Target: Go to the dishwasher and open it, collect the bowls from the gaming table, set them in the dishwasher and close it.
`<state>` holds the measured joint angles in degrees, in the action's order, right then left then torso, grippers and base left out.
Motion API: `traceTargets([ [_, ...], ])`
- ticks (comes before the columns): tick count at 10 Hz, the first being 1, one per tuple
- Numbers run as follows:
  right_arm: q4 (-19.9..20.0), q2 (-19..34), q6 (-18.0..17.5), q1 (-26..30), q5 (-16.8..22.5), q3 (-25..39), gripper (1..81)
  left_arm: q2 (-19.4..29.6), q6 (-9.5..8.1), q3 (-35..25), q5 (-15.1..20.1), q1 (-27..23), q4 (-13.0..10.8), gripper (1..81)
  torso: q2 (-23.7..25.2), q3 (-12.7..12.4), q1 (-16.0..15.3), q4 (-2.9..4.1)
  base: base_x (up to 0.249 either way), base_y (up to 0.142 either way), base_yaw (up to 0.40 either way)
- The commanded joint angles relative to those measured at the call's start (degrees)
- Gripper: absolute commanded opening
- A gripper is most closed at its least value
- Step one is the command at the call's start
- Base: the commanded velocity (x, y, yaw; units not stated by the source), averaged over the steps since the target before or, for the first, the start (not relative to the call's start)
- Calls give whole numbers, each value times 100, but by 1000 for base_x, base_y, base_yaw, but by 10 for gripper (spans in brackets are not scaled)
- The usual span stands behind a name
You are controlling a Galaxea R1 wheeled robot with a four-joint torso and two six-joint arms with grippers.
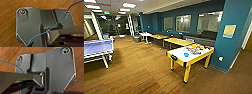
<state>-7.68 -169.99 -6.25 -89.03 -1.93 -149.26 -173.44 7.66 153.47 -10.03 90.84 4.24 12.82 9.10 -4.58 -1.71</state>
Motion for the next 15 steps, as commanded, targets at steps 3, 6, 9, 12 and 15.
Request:
traceTargets([
  [3, -23, -56, 1, 302, 289, 3, 811, -7, 25, -18, 300, -247, -29, 811, 0, 0, 0, 0, 0, 0, -394],
  [6, -23, -73, 1, 302, 289, 3, 811, -7, 34, -18, 300, -264, -38, 811, 0, 0, 0, 0, 0, 0, -363],
  [9, -32, -100, 10, 311, 289, -5, 811, 19, 34, -18, 334, -264, -20, 811, 0, 0, 0, 0, 0, 0, -141],
  [12, -32, -126, 10, 302, 281, -41, 811, 1, 43, -27, 397, -247, -46, 811, 0, 0, 0, 0, 0, 0, 0],
  [15, -32, -126, 10, 293, 281, -58, 811, 1, 43, -18, 397, -238, -46, 811, 0, 0, 0, 0, 0, 0, 0],
])
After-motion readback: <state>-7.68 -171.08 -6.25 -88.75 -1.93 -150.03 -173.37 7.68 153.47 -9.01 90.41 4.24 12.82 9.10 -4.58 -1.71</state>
